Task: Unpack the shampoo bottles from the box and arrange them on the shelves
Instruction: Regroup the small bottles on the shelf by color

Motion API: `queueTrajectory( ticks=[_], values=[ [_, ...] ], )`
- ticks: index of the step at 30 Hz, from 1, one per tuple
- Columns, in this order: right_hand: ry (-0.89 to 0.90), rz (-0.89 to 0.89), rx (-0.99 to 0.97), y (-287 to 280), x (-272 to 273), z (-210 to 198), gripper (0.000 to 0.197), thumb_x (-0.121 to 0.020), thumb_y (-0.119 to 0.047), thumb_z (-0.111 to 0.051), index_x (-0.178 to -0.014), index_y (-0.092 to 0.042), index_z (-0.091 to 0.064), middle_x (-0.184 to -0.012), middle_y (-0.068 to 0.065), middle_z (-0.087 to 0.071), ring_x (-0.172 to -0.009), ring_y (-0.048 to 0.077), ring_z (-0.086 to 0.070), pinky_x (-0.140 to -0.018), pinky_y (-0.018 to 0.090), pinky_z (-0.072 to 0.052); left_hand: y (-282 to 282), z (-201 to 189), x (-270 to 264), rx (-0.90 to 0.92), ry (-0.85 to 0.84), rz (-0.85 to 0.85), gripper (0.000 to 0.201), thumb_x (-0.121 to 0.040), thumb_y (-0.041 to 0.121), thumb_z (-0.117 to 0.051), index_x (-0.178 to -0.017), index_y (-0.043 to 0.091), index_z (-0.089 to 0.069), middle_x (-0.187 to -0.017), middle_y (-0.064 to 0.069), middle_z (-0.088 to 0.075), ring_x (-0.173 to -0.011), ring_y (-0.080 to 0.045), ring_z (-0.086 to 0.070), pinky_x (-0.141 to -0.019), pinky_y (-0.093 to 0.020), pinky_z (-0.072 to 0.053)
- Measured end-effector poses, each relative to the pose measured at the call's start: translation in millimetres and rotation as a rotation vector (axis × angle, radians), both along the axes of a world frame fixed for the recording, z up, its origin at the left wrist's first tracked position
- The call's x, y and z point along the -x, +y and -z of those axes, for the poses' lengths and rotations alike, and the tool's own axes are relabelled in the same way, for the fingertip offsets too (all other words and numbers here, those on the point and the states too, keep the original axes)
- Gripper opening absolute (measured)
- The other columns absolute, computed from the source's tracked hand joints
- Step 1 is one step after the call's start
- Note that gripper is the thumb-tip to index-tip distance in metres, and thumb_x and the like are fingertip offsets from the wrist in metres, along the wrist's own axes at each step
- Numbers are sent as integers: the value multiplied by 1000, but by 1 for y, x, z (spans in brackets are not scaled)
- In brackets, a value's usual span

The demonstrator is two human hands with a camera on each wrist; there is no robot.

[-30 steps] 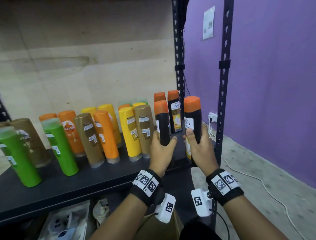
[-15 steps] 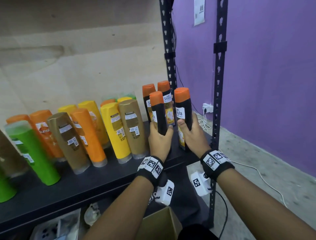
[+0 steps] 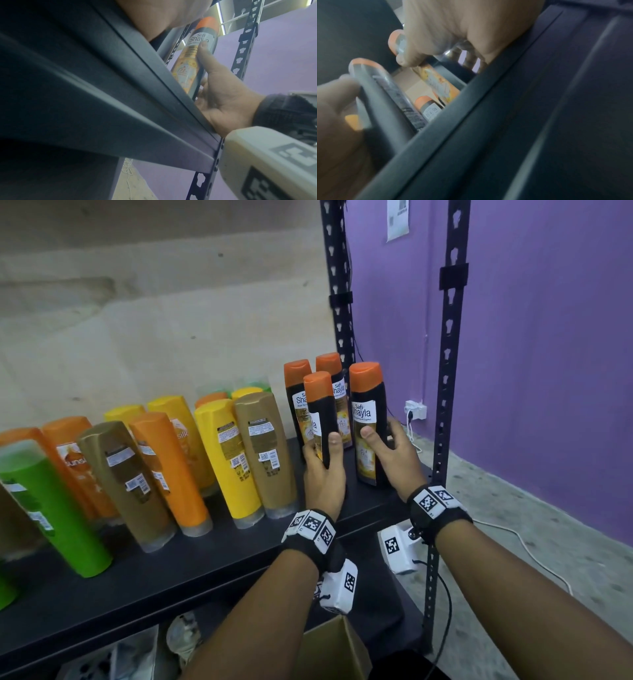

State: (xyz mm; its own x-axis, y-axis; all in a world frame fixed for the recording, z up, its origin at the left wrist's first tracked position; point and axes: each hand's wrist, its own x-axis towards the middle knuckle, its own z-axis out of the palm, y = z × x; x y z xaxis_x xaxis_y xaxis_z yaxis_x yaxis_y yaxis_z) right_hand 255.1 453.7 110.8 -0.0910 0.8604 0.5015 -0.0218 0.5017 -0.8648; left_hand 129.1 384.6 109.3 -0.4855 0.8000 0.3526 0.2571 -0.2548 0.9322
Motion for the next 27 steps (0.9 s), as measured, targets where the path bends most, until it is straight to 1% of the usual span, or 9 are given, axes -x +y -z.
queueTrajectory(
  ticks=[2, 5, 9, 11, 14, 18, 21, 24, 27],
  values=[
    [75, 0, 39, 0, -3, 1, 54, -69, -83, -69, -111, -51, -61, -109, -19, -72, -104, 2, -68, -93, 34, -57, 0, 0, 0, -1, -18, 12, 85, -86, 88, -28, -152, 34, -34, -148, 5, -54, -124, -15, -53, -105, -36, -38],
    [136, -12, 63, -1, -6, 3, 57, -74, -80, -68, -109, -35, -62, -109, -10, -76, -104, 9, -72, -97, 45, -58, 1, 1, 0, -19, -33, 20, 75, -93, 81, -23, -150, 35, -36, -150, 4, -51, -119, -10, -48, -102, -33, -34],
    [118, -69, 96, 0, -7, 5, 38, -83, -79, -58, -98, -44, -64, -108, -8, -76, -102, 13, -73, -96, 49, -58, 2, 3, 1, -14, -62, 22, 78, -90, 83, -19, -151, 36, -35, -148, 6, -50, -119, -8, -44, -101, -33, -31],
    [120, -84, 100, 3, -8, 6, 34, -90, -74, -53, -102, -45, -65, -110, -8, -75, -104, 12, -72, -98, 49, -57, 2, 2, 1, -14, -85, 16, 77, -89, 80, -22, -149, 35, -38, -140, 8, -54, -117, -10, -47, -99, -32, -31],
    [102, -83, 99, 5, -8, 7, 33, -93, -71, -48, -108, -46, -65, -113, -10, -74, -106, 10, -71, -100, 48, -55, 2, -1, 2, -30, -171, 7, 61, -88, 65, -34, -136, 31, -52, -123, 11, -61, -114, -14, -54, -92, -32, -35],
    [100, -77, 88, 5, -6, 6, 35, -96, -68, -44, -111, -46, -66, -114, -11, -73, -109, 7, -69, -104, 45, -52, -2, -1, 2, -54, -149, 13, 58, -85, 55, -44, -136, 29, -55, -122, 10, -65, -107, 0, -56, -85, -24, -39],
    [85, -80, 82, 6, -5, 4, 39, -99, -66, -40, -116, -44, -67, -118, -12, -72, -113, 6, -67, -108, 48, -48, -4, 1, 0, -82, -96, -2, 62, -79, 60, -55, -135, 33, -55, -121, 16, -67, -105, 5, -59, -90, -24, -45],
    [81, -88, 84, 5, -4, 4, 41, -99, -68, -38, -119, -46, -66, -123, -11, -71, -119, 9, -65, -111, 50, -45, -4, 3, 0, -78, -25, 0, 60, -75, 66, -66, -126, 35, -58, -122, 13, -68, -109, -2, -65, -98, -33, -51],
    [75, -108, 85, 3, -2, 3, 48, -98, -73, -35, -129, -48, -61, -131, -11, -68, -126, 10, -61, -114, 50, -42, -2, 6, 0, -62, 79, -48, 59, -77, 70, -68, -124, 36, -58, -125, 10, -65, -115, -7, -63, -104, -42, -52]
  ],
)
